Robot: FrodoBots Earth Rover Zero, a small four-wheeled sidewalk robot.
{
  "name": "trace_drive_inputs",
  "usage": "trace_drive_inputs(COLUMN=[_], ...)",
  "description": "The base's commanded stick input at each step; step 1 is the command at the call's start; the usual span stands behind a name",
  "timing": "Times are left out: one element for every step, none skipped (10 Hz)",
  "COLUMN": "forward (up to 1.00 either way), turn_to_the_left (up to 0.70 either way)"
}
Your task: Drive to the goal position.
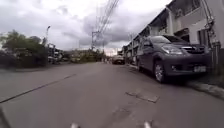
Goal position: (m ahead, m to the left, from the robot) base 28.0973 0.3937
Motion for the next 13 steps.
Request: trace_drive_inputs(forward=[0.70, 0.70, 0.70, 0.70, 0.70, 0.70, 0.70, 0.70, 0.70, 0.70, 0.70, 0.70, 0.70], turn_to_the_left=[0.00, 0.00, 0.00, 0.00, 0.00, 0.00, 0.00, 0.00, 0.00, 0.00, 0.00, 0.00, 0.00])
